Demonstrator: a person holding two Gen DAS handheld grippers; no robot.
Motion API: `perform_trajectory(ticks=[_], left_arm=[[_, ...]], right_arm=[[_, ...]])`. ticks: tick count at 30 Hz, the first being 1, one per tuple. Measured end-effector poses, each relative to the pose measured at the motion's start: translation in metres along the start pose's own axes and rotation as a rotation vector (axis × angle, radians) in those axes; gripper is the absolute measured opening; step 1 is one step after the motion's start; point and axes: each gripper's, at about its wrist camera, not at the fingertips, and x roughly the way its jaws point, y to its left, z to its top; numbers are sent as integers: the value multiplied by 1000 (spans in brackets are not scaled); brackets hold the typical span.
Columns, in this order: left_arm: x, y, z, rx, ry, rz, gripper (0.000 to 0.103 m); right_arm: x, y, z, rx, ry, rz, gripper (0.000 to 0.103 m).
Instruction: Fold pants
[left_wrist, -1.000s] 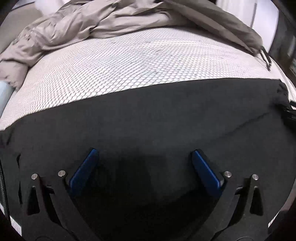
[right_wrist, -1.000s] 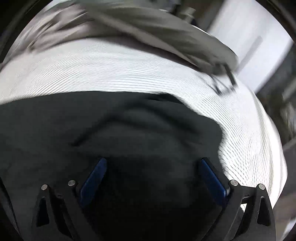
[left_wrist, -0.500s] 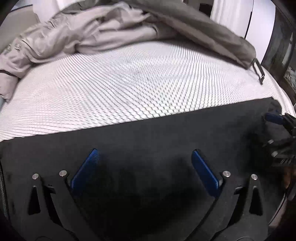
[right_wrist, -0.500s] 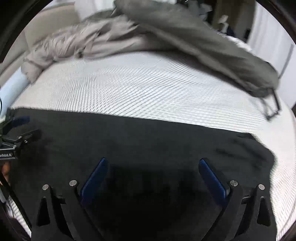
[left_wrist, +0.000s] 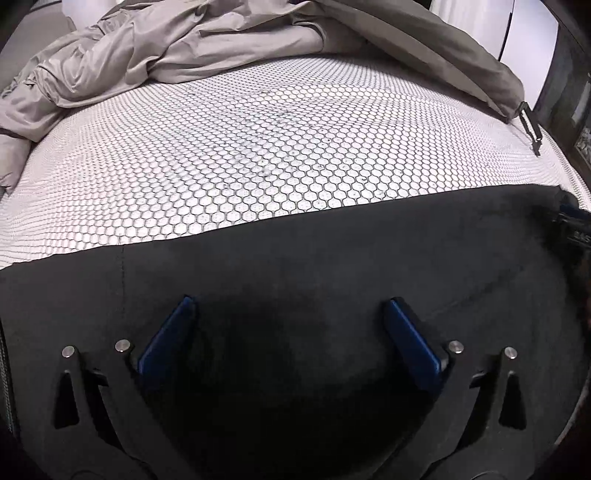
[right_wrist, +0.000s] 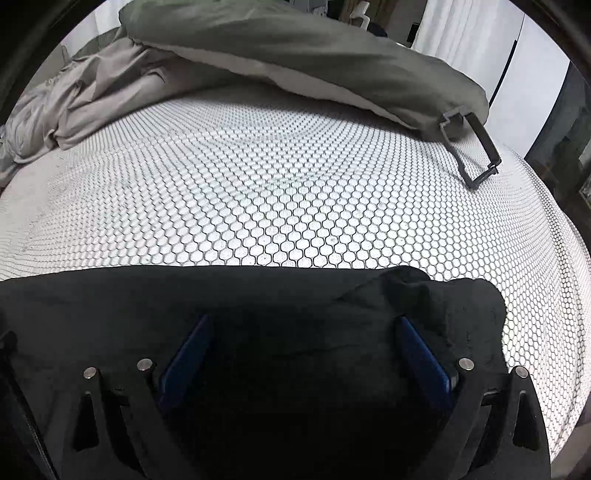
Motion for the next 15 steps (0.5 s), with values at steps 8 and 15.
perform_trajectory(ticks=[8, 15], left_arm=[[-65, -32, -35, 95, -69, 37, 99], [-81, -48, -81, 149, -47, 77, 99]], right_arm=[[-77, 62, -37, -96, -70, 309, 99], [-73, 127, -94, -281, 16, 254, 99]])
